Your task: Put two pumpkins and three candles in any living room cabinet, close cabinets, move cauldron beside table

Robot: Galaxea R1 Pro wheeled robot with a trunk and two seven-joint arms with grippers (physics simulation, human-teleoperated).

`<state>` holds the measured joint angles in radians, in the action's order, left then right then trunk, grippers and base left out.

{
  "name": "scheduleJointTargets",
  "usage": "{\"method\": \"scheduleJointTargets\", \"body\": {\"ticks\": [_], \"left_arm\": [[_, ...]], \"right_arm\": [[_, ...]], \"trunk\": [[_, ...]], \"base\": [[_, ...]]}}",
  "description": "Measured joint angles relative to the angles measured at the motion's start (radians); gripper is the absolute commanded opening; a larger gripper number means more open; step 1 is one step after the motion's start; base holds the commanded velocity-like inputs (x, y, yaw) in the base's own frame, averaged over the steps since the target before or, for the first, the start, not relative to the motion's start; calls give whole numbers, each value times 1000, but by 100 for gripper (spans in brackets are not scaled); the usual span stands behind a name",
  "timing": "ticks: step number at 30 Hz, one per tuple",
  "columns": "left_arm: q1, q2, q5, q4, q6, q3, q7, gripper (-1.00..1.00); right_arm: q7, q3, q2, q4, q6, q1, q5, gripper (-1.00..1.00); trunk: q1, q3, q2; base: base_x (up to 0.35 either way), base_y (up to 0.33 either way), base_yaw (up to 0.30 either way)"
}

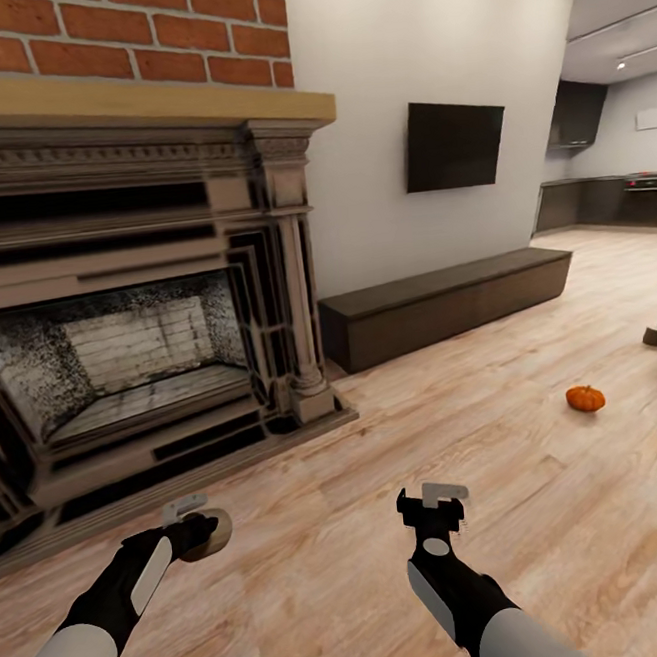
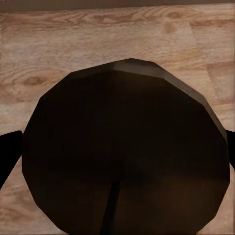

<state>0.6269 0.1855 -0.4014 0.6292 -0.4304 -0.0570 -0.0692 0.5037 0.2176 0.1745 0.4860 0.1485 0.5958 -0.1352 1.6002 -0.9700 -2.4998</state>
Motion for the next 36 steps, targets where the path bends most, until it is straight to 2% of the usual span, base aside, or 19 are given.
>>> {"method": "scheduleJointTargets", "body": {"ticks": [12,26,36], "left_arm": [[0,0,2,1,0,0,0,-100],[0,-1,1,0,0,-1,0,-100],[0,-1,0,-8,24,-23,-2,-100]], "right_arm": [[1,-1,0,0,5,0,-7,100],[2,-3,0,0,19,0,-9,100],[2,-3,0,0,28,0,-11,100]], "trunk": [[0,0,0],[0,0,0],[0,0,0]], "base": [[287,-176,242],[298,-156,11],[298,-164,60]]}}
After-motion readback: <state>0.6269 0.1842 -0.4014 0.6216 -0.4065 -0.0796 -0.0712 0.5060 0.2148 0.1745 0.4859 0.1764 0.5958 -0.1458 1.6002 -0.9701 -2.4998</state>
